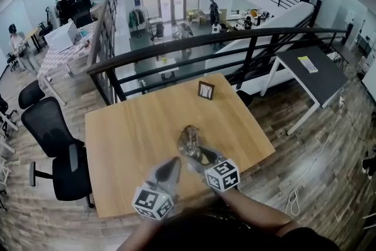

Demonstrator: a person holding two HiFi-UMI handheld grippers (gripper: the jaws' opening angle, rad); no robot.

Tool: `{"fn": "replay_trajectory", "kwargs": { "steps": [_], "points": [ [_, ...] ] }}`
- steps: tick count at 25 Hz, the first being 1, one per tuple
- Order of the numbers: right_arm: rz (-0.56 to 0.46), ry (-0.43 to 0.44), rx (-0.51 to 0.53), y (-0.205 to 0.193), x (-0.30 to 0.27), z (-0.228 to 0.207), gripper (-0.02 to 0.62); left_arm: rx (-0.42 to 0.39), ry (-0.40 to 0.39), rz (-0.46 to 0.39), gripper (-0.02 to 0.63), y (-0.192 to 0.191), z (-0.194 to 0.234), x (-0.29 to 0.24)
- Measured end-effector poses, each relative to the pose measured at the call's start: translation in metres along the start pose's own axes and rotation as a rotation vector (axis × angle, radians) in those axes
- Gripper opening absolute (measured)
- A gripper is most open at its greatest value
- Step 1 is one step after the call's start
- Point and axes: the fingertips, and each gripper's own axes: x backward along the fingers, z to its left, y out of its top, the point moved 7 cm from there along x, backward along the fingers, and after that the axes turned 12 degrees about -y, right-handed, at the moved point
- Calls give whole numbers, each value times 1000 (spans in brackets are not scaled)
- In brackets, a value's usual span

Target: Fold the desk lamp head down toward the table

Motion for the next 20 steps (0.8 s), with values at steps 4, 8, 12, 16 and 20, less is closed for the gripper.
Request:
{"fn": "replay_trajectory", "kwargs": {
  "steps": [4, 8, 12, 16, 20],
  "points": [
    [-2, 3, 21, -7, 1, 1, 232, 14, 35, 0, 2, -4, -3, 13],
    [21, 1, 57, -25, 1, 3, 225, 22, 71, 5, 2, -9, -3, 25],
    [43, -2, 105, -44, 0, 8, 222, 43, 91, 25, 2, -18, -6, 35],
    [70, -11, 168, -66, -5, 13, 219, 57, 97, 45, 2, -24, -5, 40],
    [101, -18, 223, -87, -13, 17, 216, 69, 98, 64, 2, -29, -5, 41]
  ]
}}
